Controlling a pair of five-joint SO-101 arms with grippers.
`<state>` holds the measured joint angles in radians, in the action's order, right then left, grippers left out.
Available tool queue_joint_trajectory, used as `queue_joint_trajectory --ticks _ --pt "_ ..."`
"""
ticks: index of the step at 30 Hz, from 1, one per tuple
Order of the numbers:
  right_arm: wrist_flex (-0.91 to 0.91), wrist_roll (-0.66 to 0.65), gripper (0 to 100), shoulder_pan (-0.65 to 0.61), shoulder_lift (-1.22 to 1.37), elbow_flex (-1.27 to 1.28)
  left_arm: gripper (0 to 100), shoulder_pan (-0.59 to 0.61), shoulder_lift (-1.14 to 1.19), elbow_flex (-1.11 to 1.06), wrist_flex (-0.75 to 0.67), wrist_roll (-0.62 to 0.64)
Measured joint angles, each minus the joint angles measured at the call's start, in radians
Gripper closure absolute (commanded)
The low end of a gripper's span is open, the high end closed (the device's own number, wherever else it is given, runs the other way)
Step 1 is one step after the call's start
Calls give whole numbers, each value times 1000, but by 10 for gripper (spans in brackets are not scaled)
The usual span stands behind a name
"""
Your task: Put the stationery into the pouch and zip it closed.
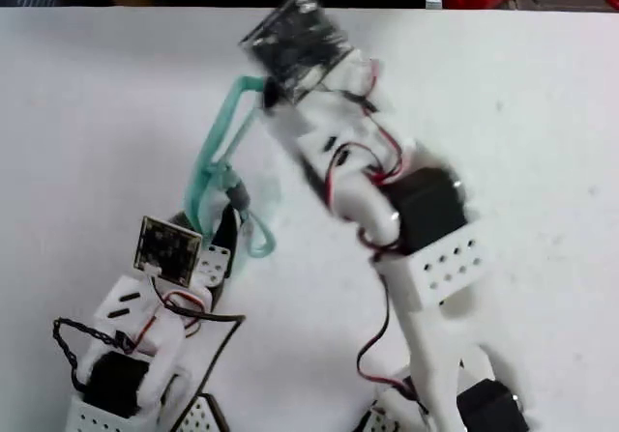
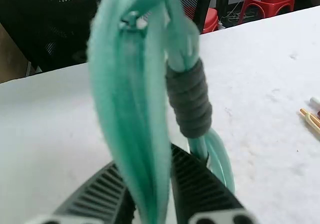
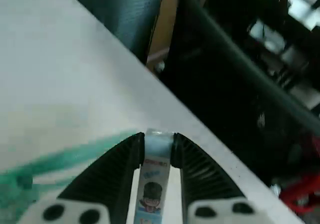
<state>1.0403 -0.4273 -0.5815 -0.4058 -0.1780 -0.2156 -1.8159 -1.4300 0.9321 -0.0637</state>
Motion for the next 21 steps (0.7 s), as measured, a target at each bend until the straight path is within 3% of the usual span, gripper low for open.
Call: queue_joint_trajectory --ticks 4,9,21 --pt "-209 135 981 -28 3 0 928 0 0 0 0 0" --pt "-272 284 981 -29 68 2 928 0 0 0 0 0" --pt "-493 325 981 -31 58 328 925 0 0 0 0 0"
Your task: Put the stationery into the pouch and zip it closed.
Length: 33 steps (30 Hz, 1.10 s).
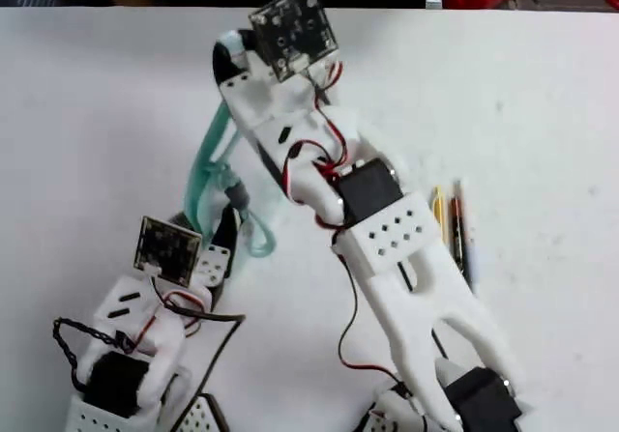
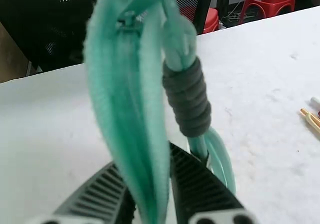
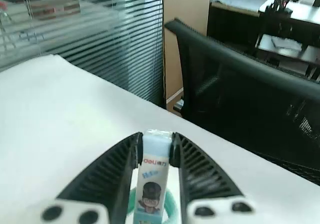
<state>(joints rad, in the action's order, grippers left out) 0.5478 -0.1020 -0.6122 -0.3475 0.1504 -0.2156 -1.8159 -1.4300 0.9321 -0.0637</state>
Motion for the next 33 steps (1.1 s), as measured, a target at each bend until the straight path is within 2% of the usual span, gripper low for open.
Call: queue_joint_trajectory --ticks 6,10,12,17,25,29,33 --pt "-72 0 960 2 -94 138 925 0 0 -2 -8 -2" --pt "-12 -2 765 2 -143 157 925 -2 0 -2 -8 -2" --pt "68 -15 788 -5 -150 153 925 -2 0 -2 -8 -3" --pt "153 -84 988 -8 -152 153 925 0 0 -2 -11 -2" --pt "183 -91 877 -2 -178 127 924 3 2 -2 -11 0" --pt "348 -91 872 115 -288 86 924 0 2 -2 -11 0" --pt "519 -101 872 330 -305 123 924 0 2 -2 -11 0"
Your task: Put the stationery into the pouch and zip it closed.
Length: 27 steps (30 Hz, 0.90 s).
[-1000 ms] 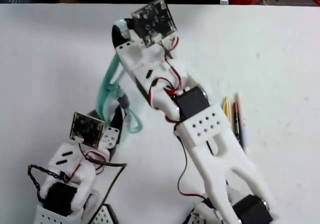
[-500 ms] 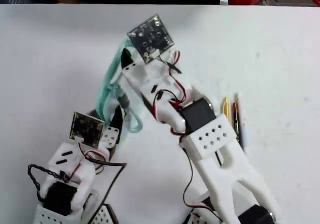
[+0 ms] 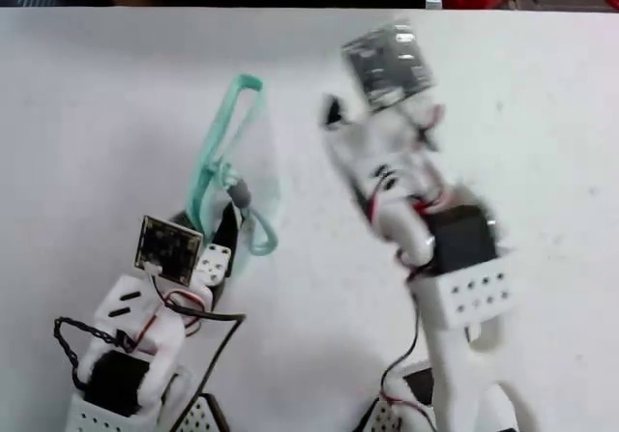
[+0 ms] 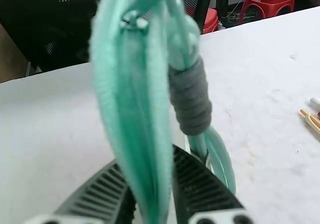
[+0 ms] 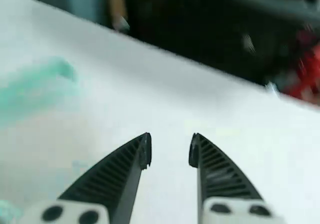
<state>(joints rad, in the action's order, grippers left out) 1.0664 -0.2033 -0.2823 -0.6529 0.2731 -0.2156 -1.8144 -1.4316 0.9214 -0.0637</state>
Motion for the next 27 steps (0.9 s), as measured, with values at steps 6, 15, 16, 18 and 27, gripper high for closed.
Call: queue_joint_trajectory --ticks 6,15,16,18,27 --pt "32 -149 872 302 233 114 924 0 0 0 0 0" --pt "-49 -195 872 345 743 77 924 0 0 0 0 0" --pt "-52 -195 872 345 783 60 924 0 0 0 0 0" --pt "-54 -195 872 351 859 15 924 0 0 -11 -2 0" --pt "-54 -195 872 413 1003 -110 924 0 -2 -12 -3 -2"
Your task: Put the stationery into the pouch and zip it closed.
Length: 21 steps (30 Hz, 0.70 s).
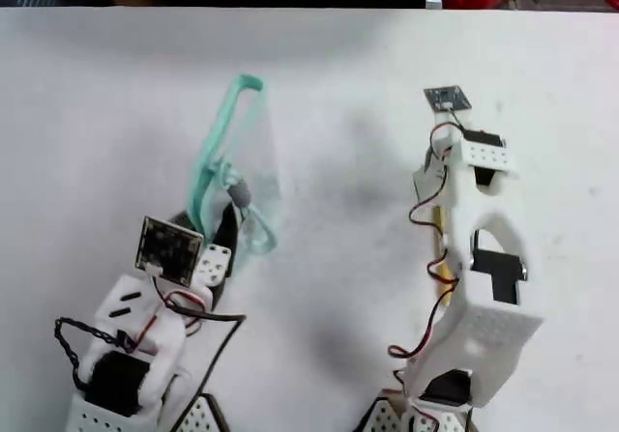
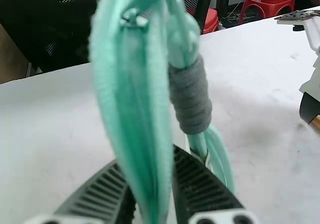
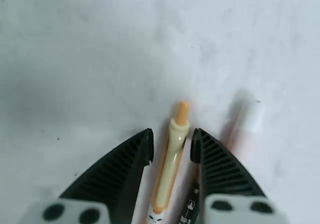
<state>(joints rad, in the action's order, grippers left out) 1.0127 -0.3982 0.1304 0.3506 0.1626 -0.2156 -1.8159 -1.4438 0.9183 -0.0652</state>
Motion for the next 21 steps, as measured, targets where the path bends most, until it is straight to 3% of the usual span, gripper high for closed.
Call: queue_joint_trajectory --ticks 3,5,12,16,21 --pt "-6 0 898 2 12 -2 924 0 0 0 0 0" --pt "-20 -2 980 3 28 -3 924 0 0 0 0 0" --pt "-17 -100 981 2 44 -29 924 0 0 -2 0 0" --pt "170 -101 981 -87 -74 -118 924 0 0 -2 0 0" --pt "420 -101 981 -290 -451 -358 894 0 0 -2 0 0"
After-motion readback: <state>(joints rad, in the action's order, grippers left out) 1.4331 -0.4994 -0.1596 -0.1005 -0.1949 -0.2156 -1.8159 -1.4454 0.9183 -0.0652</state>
